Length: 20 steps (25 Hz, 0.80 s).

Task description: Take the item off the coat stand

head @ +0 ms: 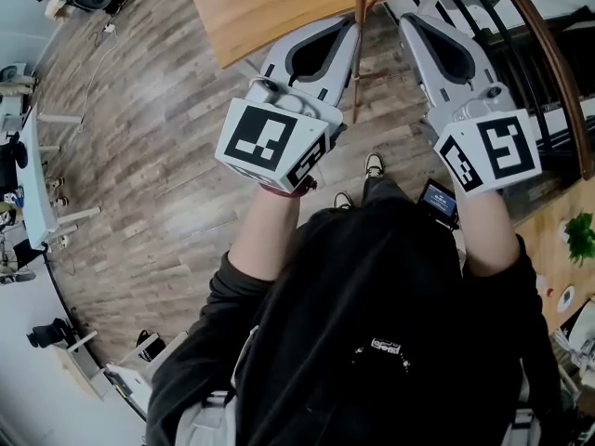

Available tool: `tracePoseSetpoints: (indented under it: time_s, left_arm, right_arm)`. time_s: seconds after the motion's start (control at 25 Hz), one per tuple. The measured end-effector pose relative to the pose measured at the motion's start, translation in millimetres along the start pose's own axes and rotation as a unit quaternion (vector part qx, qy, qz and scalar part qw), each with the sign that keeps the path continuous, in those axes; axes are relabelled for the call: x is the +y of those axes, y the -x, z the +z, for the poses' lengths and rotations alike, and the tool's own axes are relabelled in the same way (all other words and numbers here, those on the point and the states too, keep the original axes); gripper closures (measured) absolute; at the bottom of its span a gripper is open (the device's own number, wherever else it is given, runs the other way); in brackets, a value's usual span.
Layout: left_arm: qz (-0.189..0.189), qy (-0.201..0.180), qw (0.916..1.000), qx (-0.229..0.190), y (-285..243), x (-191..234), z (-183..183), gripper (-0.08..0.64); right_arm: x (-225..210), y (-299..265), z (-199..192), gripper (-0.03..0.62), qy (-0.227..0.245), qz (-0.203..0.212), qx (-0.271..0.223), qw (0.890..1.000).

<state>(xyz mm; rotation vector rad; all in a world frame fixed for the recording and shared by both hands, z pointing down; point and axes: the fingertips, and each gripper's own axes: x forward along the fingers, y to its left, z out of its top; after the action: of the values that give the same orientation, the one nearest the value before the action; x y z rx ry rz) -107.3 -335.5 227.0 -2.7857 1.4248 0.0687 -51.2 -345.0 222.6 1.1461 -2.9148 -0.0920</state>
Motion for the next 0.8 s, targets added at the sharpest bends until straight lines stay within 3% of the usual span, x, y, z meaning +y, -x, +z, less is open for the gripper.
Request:
tracePoseSetpoints:
  time_s: [0.8]
  left_arm:
    - [0.042,-0.017,0.9989,0.008,-86.0,24.1,10.0,0.560]
  right_arm:
    - [-70.2,-56.0,-1.2,0.578,-0.029,0.124,0.006,0.992]
